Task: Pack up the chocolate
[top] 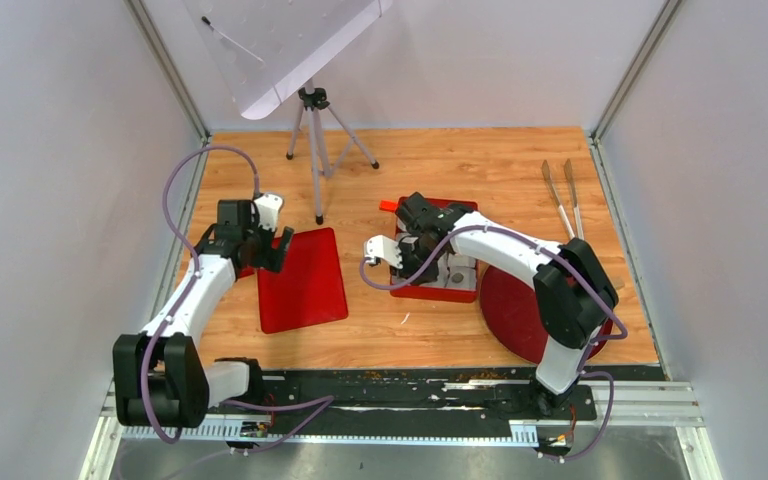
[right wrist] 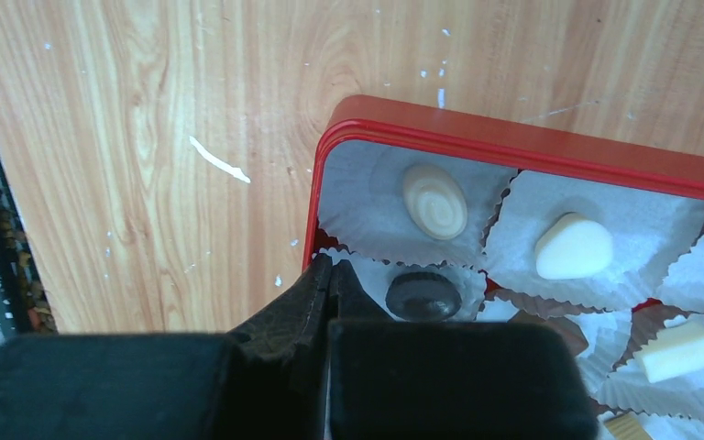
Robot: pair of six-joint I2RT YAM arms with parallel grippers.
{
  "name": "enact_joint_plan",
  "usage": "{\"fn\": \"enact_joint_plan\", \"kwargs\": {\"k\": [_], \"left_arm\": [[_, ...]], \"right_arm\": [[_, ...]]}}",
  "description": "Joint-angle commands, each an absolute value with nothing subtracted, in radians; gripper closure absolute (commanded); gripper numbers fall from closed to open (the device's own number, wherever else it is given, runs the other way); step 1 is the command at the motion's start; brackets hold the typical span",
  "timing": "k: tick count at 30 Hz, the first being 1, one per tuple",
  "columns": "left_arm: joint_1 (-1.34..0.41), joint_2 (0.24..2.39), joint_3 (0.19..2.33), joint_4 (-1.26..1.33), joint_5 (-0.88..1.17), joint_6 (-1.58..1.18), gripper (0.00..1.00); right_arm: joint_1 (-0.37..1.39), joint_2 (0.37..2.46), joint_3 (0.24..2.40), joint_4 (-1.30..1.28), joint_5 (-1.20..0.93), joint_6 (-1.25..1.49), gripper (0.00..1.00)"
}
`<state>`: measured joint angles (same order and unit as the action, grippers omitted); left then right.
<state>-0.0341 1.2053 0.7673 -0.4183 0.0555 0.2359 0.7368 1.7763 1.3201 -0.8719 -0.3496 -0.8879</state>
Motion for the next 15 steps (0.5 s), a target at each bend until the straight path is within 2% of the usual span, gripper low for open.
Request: {"fn": "enact_joint_plan", "kwargs": {"k": [1, 12, 15], "left_arm": [[-0.003, 1.156, 0.758, -0.492, -0.031, 0.291, 0.05], [0.032, 1.164, 0.729, -0.540, -0.068, 0.311, 0.14], [0.035, 1.218, 0.751, -0.546, -0.041, 0.305, 0.22]], "right_arm": [[0.746, 1.741, 1.306, -0.877, -0.445, -0.853, 1.00], [0.751, 1.768, 1.315, -0.910, -0.584, -0.819, 0.99], [0.774, 1.773, 1.318, -0.913, -0.585, -0.828, 0.99]]}}
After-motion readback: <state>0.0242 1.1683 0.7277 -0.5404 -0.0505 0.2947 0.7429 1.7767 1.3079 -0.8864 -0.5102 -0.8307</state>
